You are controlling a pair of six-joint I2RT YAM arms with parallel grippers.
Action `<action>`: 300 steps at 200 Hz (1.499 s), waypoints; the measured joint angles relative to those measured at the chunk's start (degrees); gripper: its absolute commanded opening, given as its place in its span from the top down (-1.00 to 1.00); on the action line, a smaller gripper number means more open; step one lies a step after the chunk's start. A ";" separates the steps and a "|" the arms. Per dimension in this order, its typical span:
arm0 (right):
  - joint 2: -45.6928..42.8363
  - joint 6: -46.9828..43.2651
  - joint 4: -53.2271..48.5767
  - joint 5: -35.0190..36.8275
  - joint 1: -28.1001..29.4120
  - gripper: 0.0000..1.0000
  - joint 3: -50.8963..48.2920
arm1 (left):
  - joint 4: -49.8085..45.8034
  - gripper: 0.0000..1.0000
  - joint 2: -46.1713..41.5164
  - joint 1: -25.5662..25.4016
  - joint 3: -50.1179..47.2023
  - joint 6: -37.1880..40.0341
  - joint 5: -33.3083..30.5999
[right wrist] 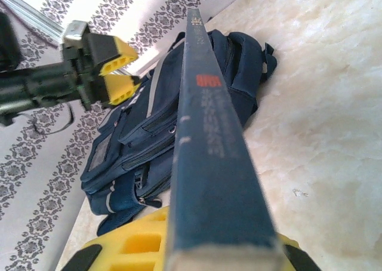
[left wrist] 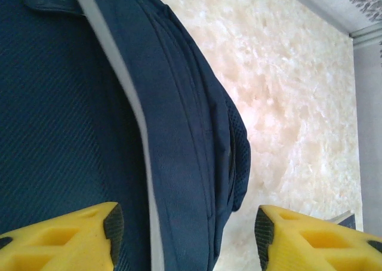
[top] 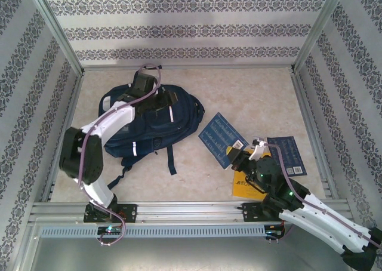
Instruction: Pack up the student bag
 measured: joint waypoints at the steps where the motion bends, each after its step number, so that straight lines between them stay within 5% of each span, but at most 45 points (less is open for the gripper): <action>1: -0.09 0.00 -0.04 0.00 0.00 1.00 -0.02 | -0.22 -0.17 0.33 0.09 0.37 0.11 0.20; 99: -3.58 -2.47 -5.75 -0.24 -0.02 1.00 -0.92 | -4.90 0.24 14.01 2.47 12.22 2.91 4.90; 164: -3.58 -3.50 -7.48 -0.15 -0.57 1.00 -1.31 | -11.50 1.00 20.20 2.49 20.37 5.01 7.39; 250: -1.62 -10.58 -16.57 2.93 -0.76 1.00 9.51 | -24.83 1.00 21.53 -5.25 31.74 12.28 9.09; 300: 1.25 -14.40 -25.55 6.56 -1.14 1.00 21.27 | -32.59 1.00 12.00 -6.60 31.58 17.14 10.38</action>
